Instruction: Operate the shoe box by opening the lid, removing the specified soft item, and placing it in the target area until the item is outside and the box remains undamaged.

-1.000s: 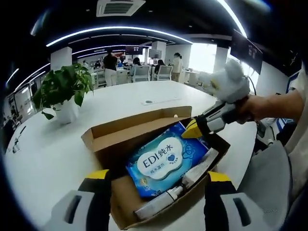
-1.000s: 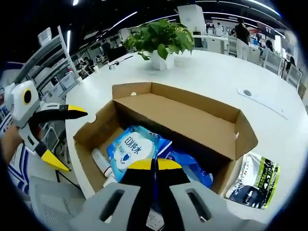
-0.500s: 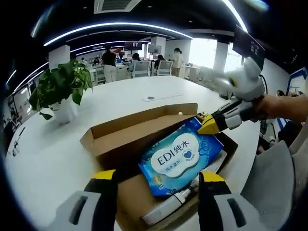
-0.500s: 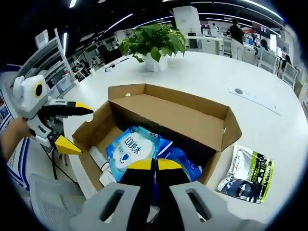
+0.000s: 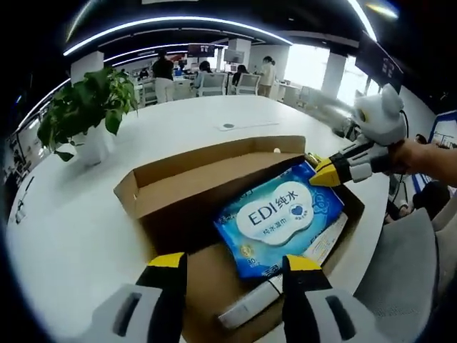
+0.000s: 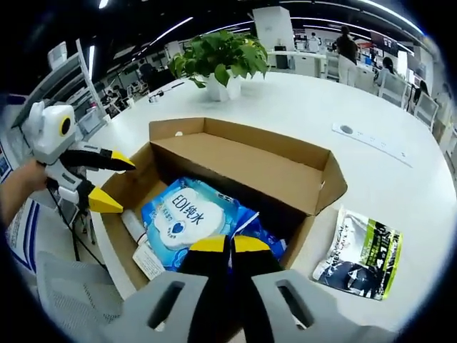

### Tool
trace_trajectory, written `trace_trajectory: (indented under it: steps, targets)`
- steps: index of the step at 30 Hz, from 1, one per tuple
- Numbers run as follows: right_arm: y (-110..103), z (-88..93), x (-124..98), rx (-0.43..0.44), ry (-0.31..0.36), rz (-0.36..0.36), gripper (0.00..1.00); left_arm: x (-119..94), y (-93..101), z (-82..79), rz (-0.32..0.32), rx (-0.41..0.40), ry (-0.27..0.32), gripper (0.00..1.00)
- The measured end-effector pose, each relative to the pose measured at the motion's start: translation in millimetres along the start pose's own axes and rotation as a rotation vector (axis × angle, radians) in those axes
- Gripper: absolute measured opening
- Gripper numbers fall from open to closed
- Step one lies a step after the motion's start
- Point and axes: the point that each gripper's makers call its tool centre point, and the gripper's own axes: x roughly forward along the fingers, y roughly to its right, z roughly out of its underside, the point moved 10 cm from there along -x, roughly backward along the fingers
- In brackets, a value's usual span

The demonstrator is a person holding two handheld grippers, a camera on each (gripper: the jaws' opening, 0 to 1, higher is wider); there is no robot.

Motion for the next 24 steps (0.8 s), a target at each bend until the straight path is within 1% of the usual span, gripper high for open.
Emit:
trace_trajectory:
  steps: [3, 8, 11, 13, 15, 18, 19, 24]
  targets:
    - [1, 0.9, 0, -0.015, -0.004, 0.004, 0.0, 7, -0.2, 0.6, 0.014, -0.015, -0.02, 0.42]
    - [1, 2.1, 1, -0.02, -0.005, 0.006, 0.0, 18, 1.5, 0.5, 0.029, -0.039, -0.036, 0.39]
    - [1, 3.2, 1, -0.029, -0.003, 0.012, 0.0, 24, 4.3, 1.8, 0.044, -0.054, -0.058, 0.35]
    - [1, 4.0, 0, -0.029, -0.002, 0.013, 0.0, 29, 3.8, 2.9, 0.046, -0.058, -0.06, 0.32]
    - [2, 5.1, 0, -0.024, -0.002, 0.012, 0.0, 33, 4.5, 3.1, 0.051, -0.09, -0.06, 0.31]
    - [4, 7.3, 1, -0.02, -0.005, 0.012, 0.0, 38, 3.9, 4.2, 0.053, -0.112, -0.063, 0.29]
    - [4, 8.1, 1, -0.019, -0.005, 0.013, 0.0, 40, 4.1, 5.8, 0.052, -0.13, -0.078, 0.28]
    - [5, 10.2, 1, -0.011, -0.002, 0.011, 0.0, 46, 7.7, 9.4, 0.068, -0.188, -0.105, 0.24]
